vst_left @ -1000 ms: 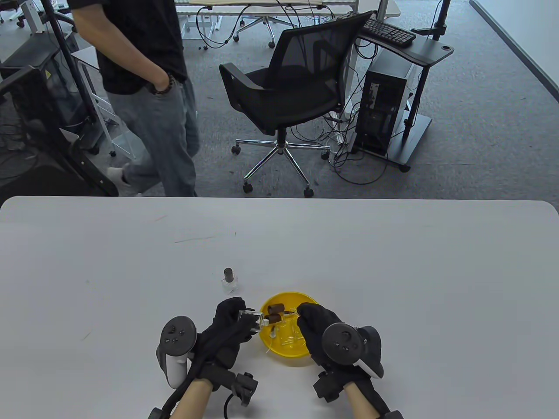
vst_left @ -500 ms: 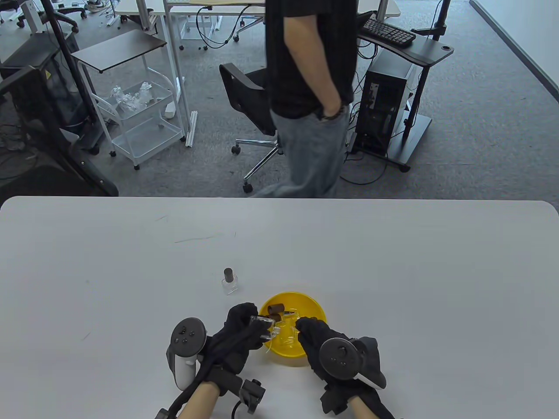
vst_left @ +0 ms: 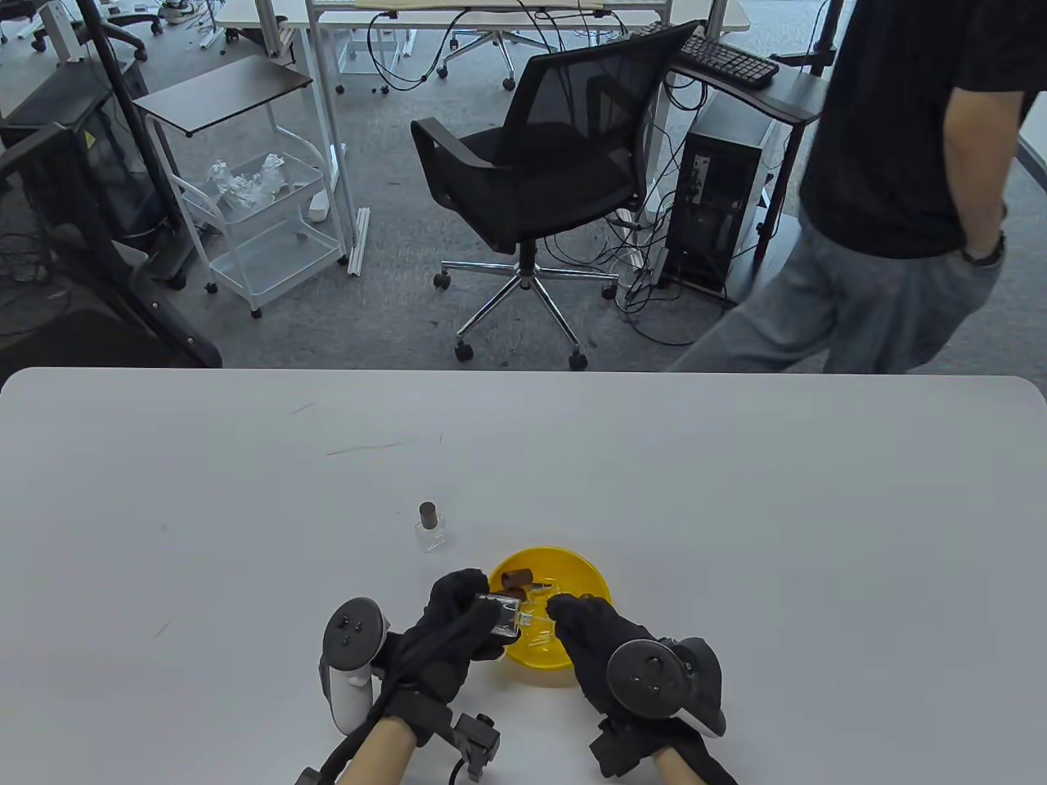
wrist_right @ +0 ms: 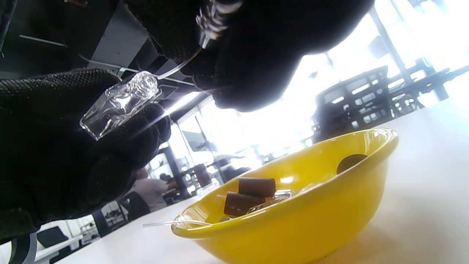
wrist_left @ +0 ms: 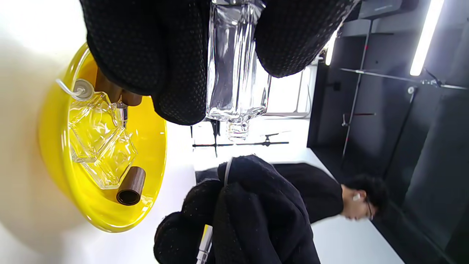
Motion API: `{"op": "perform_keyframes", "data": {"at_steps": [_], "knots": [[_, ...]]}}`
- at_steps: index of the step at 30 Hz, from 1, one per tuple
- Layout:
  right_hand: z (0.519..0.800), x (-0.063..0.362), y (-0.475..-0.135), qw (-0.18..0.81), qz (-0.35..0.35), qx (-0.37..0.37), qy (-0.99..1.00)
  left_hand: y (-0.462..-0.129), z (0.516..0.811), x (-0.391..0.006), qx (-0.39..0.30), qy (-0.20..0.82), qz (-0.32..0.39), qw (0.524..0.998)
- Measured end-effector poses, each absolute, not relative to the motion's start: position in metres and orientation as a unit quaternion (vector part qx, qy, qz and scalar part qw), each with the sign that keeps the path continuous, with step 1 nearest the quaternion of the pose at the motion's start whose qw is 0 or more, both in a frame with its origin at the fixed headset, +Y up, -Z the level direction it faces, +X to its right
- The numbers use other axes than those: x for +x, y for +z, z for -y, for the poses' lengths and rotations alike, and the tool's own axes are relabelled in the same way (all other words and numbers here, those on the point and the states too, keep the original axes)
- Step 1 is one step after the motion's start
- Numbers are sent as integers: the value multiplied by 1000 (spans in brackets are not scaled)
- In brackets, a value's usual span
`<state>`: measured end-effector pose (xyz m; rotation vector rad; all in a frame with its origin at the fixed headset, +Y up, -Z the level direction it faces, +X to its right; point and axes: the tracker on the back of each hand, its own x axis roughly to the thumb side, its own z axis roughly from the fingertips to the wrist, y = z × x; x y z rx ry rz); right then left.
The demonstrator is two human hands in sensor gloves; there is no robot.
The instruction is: Assemble perfume bottles from components
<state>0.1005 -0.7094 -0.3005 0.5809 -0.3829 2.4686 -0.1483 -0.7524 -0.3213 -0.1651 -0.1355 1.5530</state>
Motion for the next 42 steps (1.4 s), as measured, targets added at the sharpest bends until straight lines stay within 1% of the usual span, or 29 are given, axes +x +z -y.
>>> {"op": "perform_keyframes", "data": {"at_steps": [6, 13, 20, 23, 26, 29, 31, 33, 35, 38, 42], "knots": [[708, 100, -300, 307, 135, 227, 914, -322, 754, -150, -75, 709, 52, 700], [710, 95, -299, 278, 133, 233, 922, -320, 754, -147, -80, 708, 61, 699], [712, 94, -299, 293, 133, 244, 915, -318, 754, -140, -91, 701, 70, 704], [713, 94, -300, 312, 128, 253, 907, -317, 754, -136, -96, 699, 77, 704], [716, 95, -302, 396, 104, 248, 878, -315, 754, -131, -104, 694, 85, 707], [718, 98, -303, 458, 105, 226, 853, -314, 755, -125, -119, 689, 99, 708], [720, 102, -304, 476, 118, 200, 848, -312, 756, -123, -121, 700, 93, 698], [723, 103, -303, 492, 141, 171, 842, -311, 758, -117, -141, 701, 107, 691], [725, 103, -302, 491, 153, 156, 843, -310, 759, -116, -141, 707, 97, 686], [726, 102, -301, 491, 156, 150, 844, -310, 760, -116, -151, 714, 97, 677], [730, 101, -303, 513, 146, 163, 830, -310, 761, -116, -142, 718, 84, 676]]}}
